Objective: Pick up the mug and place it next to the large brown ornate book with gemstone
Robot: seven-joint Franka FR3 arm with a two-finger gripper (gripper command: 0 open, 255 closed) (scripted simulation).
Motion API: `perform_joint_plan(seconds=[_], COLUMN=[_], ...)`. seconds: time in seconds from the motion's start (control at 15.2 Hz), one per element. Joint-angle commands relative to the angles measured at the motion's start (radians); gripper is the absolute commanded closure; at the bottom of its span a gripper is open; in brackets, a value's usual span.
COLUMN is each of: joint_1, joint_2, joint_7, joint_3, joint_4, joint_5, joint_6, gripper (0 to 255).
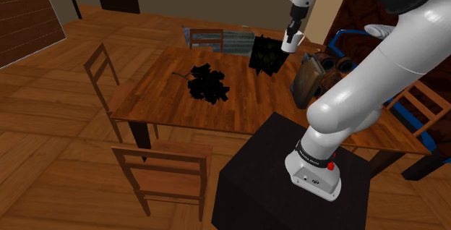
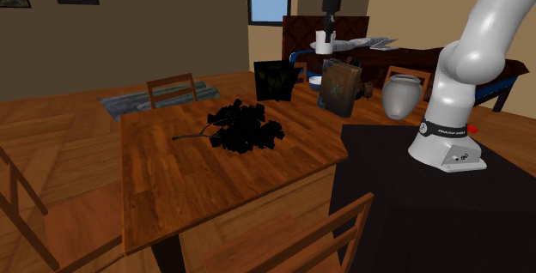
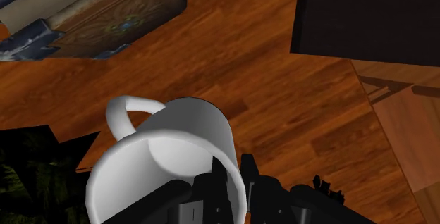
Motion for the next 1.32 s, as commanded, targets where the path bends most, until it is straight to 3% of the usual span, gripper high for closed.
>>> perform_joint_plan(seconds=[0.0,1.25], joint_1=[-0.003,-0.007], joint_2=[0.003,0.086], joint_7=[-0.006,-0.016], joint_3=[-0.006,-0.030], joint_4=[-0.025,-0.207], joint_5=[-0.001,0.017], joint_6=[0.029,0.290], gripper=[255,255])
